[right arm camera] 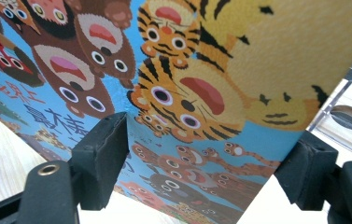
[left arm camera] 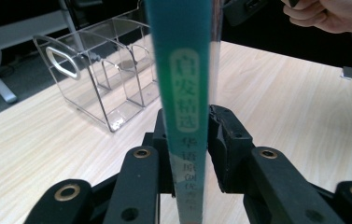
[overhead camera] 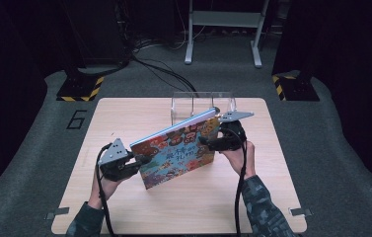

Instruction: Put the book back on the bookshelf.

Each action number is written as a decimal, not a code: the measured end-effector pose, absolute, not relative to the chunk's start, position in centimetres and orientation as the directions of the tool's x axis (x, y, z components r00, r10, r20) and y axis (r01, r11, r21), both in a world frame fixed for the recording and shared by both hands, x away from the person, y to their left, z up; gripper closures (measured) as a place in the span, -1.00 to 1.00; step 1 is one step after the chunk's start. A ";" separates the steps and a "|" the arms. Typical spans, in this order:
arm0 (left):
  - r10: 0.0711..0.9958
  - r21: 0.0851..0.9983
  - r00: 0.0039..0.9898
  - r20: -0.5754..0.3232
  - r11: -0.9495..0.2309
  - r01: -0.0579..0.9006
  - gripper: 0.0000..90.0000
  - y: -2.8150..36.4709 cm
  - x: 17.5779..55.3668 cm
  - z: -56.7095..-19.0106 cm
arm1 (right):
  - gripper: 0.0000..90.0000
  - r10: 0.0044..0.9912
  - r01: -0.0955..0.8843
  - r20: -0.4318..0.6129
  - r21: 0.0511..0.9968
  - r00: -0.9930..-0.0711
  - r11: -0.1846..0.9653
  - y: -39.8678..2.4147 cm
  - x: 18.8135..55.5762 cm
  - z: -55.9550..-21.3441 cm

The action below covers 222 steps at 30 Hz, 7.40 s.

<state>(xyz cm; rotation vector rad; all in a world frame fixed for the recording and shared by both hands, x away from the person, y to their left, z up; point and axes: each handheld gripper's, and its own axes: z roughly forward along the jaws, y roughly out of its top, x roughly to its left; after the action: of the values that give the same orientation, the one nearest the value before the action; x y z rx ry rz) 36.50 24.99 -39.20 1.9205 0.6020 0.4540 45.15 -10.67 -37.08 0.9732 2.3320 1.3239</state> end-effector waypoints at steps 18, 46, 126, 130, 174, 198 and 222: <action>0.591 0.875 0.807 -0.015 -0.383 0.297 0.51 23.6 38.6 -35.4 | -0.48 0.697 0.412 0.076 0.850 -0.713 0.329 -10.1 45.4 -37.2; 0.510 0.880 0.860 0.018 -0.416 0.229 0.60 21.8 38.8 -34.2 | -1.00 0.939 0.651 0.078 0.739 -0.335 0.171 -24.1 41.6 -50.0; 0.759 0.940 0.651 -0.005 -0.218 0.262 0.79 21.9 44.4 -25.0 | -1.00 0.956 0.678 0.078 0.721 -0.283 0.142 -25.6 42.0 -52.7; 0.775 0.946 0.631 -0.013 -0.195 0.258 0.79 21.4 44.8 -24.8 | -1.00 0.955 0.673 0.071 0.724 -0.287 0.148 -25.7 42.1 -52.7; 0.872 0.972 0.486 -0.053 -0.067 0.225 0.79 18.0 48.0 -26.8 | -1.00 0.956 0.670 0.070 0.727 -0.287 0.148 -25.7 42.1 -52.8; 0.890 0.985 0.454 -0.046 -0.036 0.170 0.79 16.7 48.8 -28.9 | -1.00 0.956 0.674 0.072 0.724 -0.283 0.145 -25.6 42.1 -52.7; 0.915 0.996 0.398 -0.064 0.032 0.086 0.79 15.9 48.4 -33.2 | -1.00 0.956 0.675 0.075 0.723 -0.284 0.144 -25.5 42.1 -52.7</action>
<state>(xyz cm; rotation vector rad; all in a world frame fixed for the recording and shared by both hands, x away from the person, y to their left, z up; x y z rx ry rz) 48.42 15.89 -33.17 1.3967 0.9764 0.8283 42.05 -25.53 -52.72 1.5614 2.0229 0.9369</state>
